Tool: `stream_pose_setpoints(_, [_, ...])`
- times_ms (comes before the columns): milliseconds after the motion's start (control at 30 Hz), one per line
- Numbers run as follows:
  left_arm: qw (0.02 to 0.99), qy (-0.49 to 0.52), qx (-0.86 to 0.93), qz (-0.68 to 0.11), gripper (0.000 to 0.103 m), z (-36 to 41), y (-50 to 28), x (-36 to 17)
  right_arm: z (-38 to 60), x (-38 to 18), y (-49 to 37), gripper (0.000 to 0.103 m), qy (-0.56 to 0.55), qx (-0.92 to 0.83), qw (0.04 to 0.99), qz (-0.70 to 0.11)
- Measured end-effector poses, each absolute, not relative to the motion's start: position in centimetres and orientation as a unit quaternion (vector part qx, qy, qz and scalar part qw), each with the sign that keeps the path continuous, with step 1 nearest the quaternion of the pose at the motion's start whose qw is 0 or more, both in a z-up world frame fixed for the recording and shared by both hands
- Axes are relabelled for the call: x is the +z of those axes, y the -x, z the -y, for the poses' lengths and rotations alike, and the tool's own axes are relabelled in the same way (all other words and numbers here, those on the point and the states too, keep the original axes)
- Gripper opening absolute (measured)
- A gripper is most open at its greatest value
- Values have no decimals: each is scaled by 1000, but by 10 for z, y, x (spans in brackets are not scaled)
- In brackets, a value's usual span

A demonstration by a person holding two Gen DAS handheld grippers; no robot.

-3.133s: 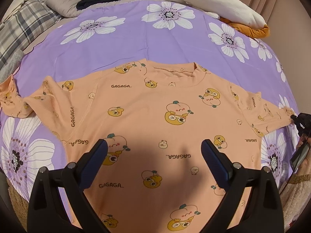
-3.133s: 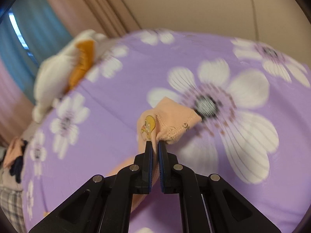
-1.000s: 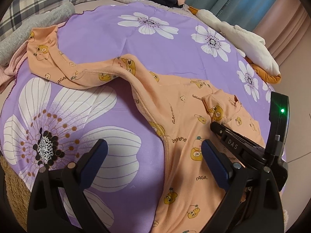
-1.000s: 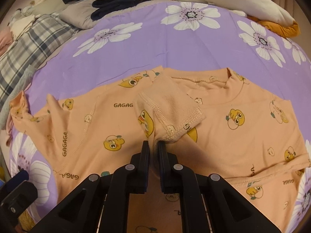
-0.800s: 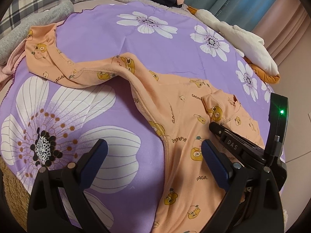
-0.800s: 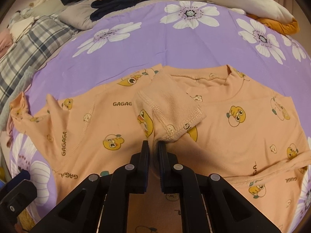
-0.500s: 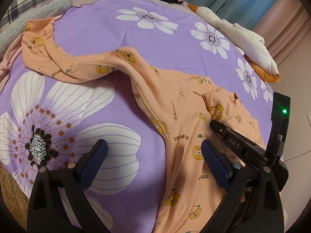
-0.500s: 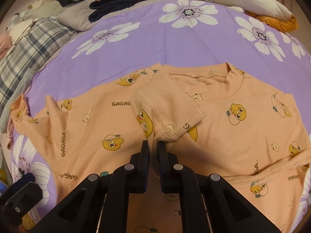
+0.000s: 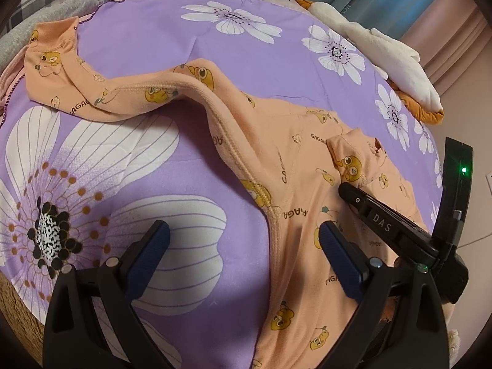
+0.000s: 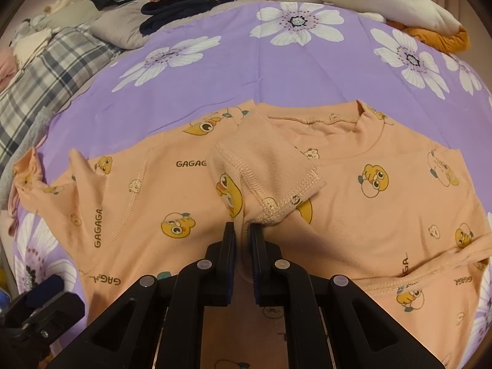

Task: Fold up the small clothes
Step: 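Hold the folded sleeve pressed onto the shirt body with the right gripper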

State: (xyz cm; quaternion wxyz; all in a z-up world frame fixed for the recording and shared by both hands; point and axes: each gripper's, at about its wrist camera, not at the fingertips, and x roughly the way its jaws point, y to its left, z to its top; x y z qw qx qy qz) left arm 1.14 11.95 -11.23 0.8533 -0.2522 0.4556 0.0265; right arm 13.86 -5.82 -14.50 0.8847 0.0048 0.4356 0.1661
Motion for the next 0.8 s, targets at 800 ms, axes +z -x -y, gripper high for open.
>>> stream_pose_setpoints(800, [854,243,26,-459,100,-117,-14,-113,57,-146,-139,8,-5,167,886,-434])
